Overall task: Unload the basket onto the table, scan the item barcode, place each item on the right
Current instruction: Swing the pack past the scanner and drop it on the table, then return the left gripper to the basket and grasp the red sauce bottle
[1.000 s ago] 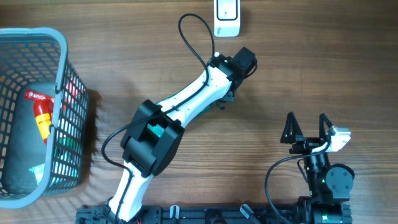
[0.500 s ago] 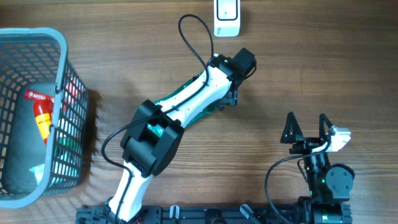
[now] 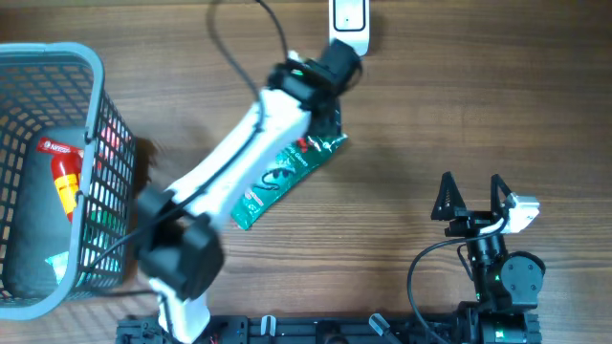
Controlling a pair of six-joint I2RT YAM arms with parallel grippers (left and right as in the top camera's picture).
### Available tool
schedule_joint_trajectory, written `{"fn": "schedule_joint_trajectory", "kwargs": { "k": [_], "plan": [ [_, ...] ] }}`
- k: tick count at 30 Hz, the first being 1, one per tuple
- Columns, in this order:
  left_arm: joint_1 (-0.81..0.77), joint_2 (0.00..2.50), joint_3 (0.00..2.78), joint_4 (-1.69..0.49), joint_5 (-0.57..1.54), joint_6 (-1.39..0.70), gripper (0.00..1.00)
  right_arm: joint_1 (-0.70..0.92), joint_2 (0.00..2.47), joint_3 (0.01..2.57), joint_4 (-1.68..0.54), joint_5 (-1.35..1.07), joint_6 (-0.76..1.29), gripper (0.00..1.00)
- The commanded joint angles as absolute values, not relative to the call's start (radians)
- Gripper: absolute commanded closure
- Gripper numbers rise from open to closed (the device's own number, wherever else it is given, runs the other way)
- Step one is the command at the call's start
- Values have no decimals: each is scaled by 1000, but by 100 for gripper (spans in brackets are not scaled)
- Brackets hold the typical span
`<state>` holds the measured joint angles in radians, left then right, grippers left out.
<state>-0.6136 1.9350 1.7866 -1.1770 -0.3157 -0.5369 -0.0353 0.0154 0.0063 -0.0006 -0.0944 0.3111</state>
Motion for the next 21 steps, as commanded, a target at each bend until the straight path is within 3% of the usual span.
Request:
{"fn": "schedule_joint_trajectory", "kwargs": {
  "k": [1,13,21],
  "plan": [
    [-529,1789,1787,-1180,-318,-528,0,-29,5,5,2,-77,318,0],
    [-235,1477,1937,-1163,-334,-423,0,-29,5,5,2,-77,318,0],
    [245,1427,1998,-1255,-265,-466,0,-29,5,5,2,-77,318,0]
  ]
}}
